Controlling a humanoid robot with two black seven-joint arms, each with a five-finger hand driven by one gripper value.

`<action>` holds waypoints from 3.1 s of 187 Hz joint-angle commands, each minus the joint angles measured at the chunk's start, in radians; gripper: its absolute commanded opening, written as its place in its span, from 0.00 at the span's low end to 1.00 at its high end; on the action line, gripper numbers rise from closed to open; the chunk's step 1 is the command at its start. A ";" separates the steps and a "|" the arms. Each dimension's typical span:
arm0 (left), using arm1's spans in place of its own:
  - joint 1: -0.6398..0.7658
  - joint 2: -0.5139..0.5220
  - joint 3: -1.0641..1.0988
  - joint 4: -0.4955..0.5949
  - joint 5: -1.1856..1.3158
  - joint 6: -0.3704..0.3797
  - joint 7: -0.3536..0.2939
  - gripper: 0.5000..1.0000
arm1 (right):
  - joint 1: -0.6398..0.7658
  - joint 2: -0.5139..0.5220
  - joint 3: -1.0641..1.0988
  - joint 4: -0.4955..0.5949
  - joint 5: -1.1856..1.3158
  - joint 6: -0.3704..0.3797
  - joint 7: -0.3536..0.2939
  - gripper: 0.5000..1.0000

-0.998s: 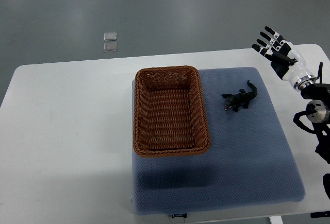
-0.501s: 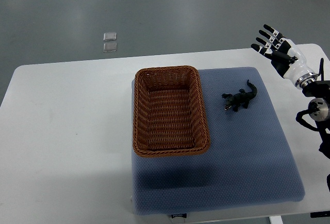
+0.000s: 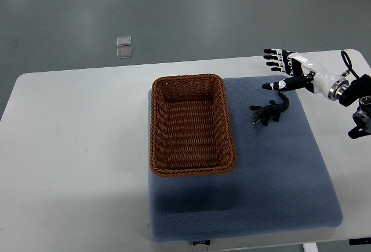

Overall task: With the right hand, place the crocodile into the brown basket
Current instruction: 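Reach the right hand down over the dark toy crocodile, then close the right hand's fingers around the crocodile's body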

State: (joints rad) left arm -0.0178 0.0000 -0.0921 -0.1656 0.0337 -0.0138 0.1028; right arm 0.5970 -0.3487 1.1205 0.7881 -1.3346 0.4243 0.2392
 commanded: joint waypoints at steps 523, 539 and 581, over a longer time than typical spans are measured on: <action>-0.001 0.000 0.000 0.000 0.000 0.000 0.000 1.00 | 0.110 -0.161 -0.610 0.074 -0.414 -0.404 0.034 0.00; -0.001 0.000 0.000 0.000 0.000 0.000 0.000 1.00 | 0.110 -0.162 -0.610 0.074 -0.414 -0.406 0.034 0.00; 0.001 0.000 0.000 0.000 0.000 0.000 0.000 1.00 | 0.116 -0.164 -0.605 0.076 -0.406 -0.447 0.038 0.00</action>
State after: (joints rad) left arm -0.0183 0.0000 -0.0921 -0.1657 0.0338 -0.0138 0.1028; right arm 0.7096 -0.5123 0.5114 0.8621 -1.7447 -0.0061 0.2732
